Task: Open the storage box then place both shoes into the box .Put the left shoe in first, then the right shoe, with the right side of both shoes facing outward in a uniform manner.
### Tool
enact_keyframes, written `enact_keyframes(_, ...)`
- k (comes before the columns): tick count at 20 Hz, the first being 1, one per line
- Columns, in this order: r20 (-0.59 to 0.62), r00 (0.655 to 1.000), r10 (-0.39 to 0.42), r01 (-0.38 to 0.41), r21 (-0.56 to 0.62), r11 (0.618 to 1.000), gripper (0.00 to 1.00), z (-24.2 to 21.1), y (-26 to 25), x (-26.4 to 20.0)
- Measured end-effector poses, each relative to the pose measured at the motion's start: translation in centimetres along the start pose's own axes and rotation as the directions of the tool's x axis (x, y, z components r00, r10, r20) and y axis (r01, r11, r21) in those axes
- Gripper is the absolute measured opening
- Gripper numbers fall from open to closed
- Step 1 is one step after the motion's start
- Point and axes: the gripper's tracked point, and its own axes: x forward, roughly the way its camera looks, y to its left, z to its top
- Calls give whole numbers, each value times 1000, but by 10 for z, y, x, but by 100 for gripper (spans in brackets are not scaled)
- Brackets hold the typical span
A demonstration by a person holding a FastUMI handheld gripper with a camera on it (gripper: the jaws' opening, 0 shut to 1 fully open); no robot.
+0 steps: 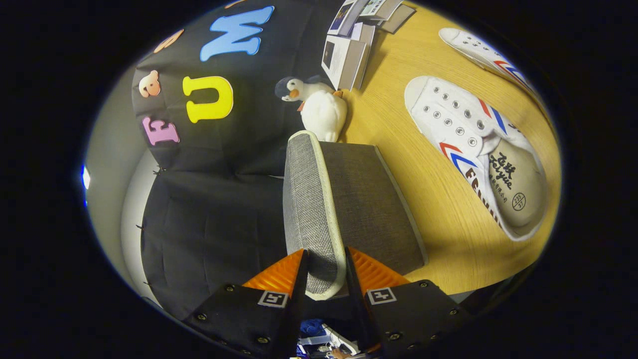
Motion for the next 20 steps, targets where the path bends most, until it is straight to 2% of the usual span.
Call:
enact_keyframes(1,42,999,13,-13,1,1000,43,1,0,-3)
enact_keyframes(2,94,996,0,-1,10,1000,12,14,4,-14)
enact_keyframes(5,81,996,33,-32,-19,999,11,13,18,-2)
enact_keyframes(6,106,994,22,-17,-53,998,0,16,19,-12)
enact_keyframes(11,79,996,28,-18,-124,992,0,8,43,-12)
enact_keyframes(20,39,995,94,-80,-280,957,0,-4,132,-11)
